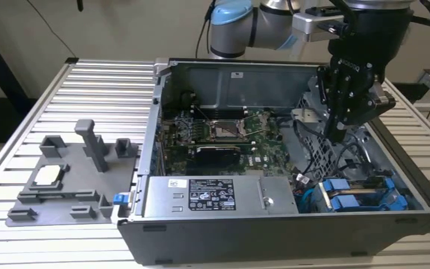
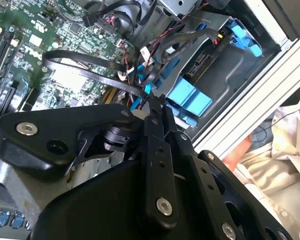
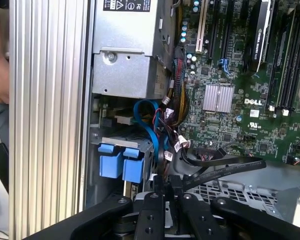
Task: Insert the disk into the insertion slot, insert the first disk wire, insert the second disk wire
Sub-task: 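Insert the second disk wire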
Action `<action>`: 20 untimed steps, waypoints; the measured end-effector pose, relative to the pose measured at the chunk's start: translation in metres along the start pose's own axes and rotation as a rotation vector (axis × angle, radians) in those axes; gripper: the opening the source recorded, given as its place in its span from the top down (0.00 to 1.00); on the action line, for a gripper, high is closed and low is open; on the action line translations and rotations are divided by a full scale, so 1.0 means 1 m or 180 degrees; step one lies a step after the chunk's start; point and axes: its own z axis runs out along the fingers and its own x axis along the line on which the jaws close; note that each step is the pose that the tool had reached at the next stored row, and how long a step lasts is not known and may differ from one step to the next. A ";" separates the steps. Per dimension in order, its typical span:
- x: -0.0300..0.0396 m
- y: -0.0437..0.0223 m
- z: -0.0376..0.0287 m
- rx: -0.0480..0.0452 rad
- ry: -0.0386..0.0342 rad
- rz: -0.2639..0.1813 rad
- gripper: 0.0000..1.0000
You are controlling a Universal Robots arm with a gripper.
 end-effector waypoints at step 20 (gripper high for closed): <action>0.0243 -0.0039 0.0060 -0.0001 -0.0042 0.0002 0.84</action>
